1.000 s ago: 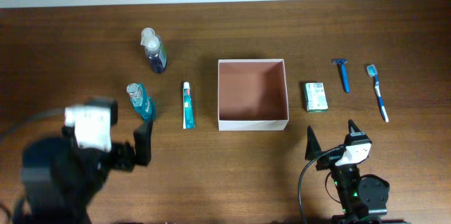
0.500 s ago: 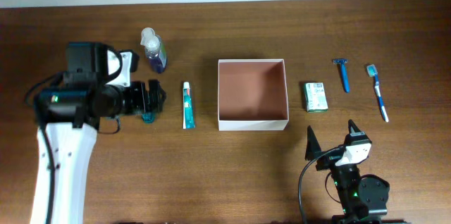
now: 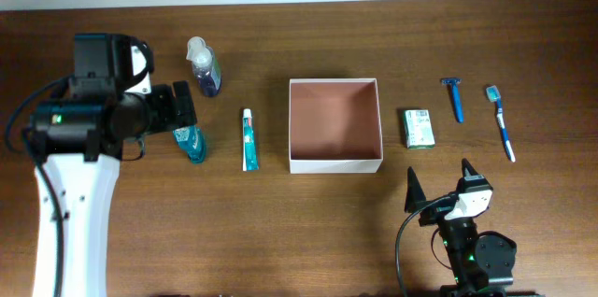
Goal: Pack container
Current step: 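Move the left gripper forward over the teal Listerine bottle, then lower the left gripper and close it on the Listerine bottle cap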
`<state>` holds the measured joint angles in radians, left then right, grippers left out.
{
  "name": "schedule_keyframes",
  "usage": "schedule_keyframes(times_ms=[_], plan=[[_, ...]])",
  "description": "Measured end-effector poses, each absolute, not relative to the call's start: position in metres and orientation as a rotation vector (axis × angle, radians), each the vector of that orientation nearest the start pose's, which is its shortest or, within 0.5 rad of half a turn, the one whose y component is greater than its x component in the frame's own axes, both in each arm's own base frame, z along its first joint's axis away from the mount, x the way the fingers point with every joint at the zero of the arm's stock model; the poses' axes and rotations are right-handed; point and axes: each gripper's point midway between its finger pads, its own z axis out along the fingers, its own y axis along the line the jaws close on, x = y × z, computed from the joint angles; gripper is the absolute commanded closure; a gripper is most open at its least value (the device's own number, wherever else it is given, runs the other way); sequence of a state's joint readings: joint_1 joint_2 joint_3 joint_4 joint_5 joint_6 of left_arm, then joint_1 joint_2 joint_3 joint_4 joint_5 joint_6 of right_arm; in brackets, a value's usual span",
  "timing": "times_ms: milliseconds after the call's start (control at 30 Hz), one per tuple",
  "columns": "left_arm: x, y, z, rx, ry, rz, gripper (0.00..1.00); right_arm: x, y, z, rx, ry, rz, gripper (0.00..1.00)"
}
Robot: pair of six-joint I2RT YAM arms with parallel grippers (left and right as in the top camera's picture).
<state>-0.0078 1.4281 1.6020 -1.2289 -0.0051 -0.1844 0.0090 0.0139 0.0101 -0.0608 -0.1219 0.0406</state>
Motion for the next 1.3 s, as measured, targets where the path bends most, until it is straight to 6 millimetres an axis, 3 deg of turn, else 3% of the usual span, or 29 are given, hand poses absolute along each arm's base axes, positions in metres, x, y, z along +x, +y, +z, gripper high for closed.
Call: schedule_keyframes(times_ms=[333, 733, 967, 1300], plan=[[0.371, 0.003, 0.186, -0.232, 2.812, 0.009, 0.01, 0.245, 0.023, 0.16, -0.068, 1.635, 0.138, 0.01], [0.367, 0.003, 0.123, -0.22, 3.032, 0.04, 0.01, 0.245, 0.023, 0.16, -0.068, 1.635, 0.138, 0.01], [0.367, 0.003, 0.109, -0.221, 3.072, 0.045, 0.01, 0.245, 0.023, 0.16, -0.068, 1.635, 0.138, 0.01], [0.37, -0.004, 0.108, -0.219, 3.066, -0.016, 0.01, 0.245, 0.023, 0.16, -0.068, 1.635, 0.138, 0.01]])
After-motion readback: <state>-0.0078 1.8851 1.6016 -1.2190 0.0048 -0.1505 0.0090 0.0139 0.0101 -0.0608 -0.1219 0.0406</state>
